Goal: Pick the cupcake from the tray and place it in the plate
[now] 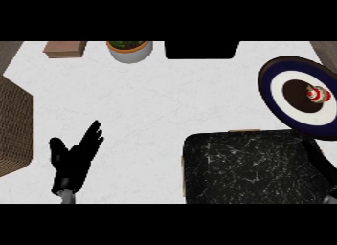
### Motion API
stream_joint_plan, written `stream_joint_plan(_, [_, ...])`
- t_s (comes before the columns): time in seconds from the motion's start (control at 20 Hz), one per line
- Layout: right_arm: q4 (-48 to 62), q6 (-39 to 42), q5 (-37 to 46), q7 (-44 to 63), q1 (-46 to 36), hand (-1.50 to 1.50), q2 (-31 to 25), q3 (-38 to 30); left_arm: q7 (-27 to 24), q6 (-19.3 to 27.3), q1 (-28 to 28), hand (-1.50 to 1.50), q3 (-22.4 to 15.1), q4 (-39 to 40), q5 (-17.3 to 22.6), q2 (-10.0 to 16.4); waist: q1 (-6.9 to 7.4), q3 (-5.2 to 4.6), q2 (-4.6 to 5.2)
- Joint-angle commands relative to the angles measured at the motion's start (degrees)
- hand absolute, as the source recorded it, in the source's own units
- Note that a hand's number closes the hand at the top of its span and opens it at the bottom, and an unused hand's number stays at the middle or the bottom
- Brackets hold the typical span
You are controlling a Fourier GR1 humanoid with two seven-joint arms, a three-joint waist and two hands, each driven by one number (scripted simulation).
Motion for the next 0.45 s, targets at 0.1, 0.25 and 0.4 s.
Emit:
stream_joint_plan(0.1, [-1.73,-0.63,1.70,-1.72,6.75,-1.50,3.27,2.75,-0.54,0.23,-0.93,0.00,-0.19,1.52,-1.19,-1.17,0.04,-0.05,0.02])
stream_joint_plan(0.25, [0.56,-5.49,-1.59,-5.57,6.30,-1.50,4.08,8.41,-2.62,-2.84,0.41,0.00,2.21,2.91,0.40,0.92,0.16,-0.04,0.03])
stream_joint_plan(0.4, [0.21,-5.27,-2.52,-6.45,7.55,-1.50,4.12,8.71,2.15,0.65,0.21,0.00,-0.19,-1.65,-2.02,-1.70,0.16,-0.04,0.01])
